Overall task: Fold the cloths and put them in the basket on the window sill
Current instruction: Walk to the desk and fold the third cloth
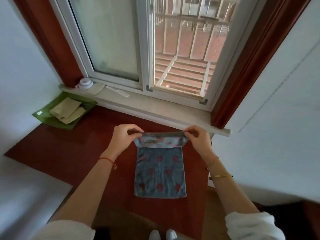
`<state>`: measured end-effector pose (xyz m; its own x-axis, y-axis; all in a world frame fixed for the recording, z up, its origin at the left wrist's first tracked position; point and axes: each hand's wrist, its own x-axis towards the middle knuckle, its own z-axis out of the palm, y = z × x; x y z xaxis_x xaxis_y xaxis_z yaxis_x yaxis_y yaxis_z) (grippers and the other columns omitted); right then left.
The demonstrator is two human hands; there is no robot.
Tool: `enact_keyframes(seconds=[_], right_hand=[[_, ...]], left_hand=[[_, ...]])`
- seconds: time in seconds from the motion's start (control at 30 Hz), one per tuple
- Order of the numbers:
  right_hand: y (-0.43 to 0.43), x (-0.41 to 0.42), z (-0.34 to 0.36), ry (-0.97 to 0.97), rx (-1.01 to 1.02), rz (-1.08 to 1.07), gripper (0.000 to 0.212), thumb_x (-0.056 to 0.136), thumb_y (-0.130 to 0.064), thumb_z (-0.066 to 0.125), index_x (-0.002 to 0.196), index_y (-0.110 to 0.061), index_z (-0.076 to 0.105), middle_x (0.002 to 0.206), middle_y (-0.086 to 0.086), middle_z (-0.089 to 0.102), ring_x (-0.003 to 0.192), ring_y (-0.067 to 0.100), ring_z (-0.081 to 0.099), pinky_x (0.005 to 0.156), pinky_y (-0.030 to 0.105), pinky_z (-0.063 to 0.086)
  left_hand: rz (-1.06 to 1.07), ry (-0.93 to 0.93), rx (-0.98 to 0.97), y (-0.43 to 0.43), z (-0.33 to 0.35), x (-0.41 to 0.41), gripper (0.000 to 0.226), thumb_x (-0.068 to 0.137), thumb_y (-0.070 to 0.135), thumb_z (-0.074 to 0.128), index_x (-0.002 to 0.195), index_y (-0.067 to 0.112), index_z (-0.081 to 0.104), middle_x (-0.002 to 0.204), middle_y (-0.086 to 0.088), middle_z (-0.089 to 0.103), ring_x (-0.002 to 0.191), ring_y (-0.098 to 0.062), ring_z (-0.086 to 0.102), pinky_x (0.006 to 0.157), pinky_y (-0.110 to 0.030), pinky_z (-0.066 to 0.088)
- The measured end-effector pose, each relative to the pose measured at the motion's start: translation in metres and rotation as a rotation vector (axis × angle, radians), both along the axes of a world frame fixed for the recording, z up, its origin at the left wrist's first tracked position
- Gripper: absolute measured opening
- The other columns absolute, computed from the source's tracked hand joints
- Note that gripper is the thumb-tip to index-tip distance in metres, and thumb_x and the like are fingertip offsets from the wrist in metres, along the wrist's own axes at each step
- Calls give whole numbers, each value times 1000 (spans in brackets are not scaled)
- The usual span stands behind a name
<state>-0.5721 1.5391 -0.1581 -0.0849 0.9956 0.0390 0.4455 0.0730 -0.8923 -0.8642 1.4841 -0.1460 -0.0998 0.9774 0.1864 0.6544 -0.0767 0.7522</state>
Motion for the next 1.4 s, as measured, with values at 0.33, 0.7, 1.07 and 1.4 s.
enact_keyframes(seconds=[0.33,0.7,1.07,1.4], right_hand=[[-77,42,-97,-289,-250,281,30,84,-9,72,74,-36,67,86,-12,70,83,1,66,80,23,55],[-104,49,-154,-455,-338,392,8,89,-24,68,87,-31,70,93,-15,66,92,5,62,94,34,51],[6,-3,-146,-356,-212,5,19,88,-16,62,106,-17,68,107,6,66,102,26,61,91,41,52],[48,-22,-167,-456,-256,-59,30,89,-8,56,118,-11,66,122,14,60,116,32,53,97,38,46]], left_hand=[[-198,95,-440,-93,-104,21,21,81,21,79,82,41,72,92,20,73,87,0,69,87,-17,50],[-81,97,-455,-132,-163,31,18,85,14,73,96,28,76,91,14,72,90,-4,65,85,-29,56],[150,92,-301,-8,-160,1,30,93,18,63,123,18,65,121,-1,66,109,-22,62,97,-41,51],[132,210,-493,53,-197,-16,34,96,25,59,129,19,63,126,-9,63,119,-33,57,107,-47,41]])
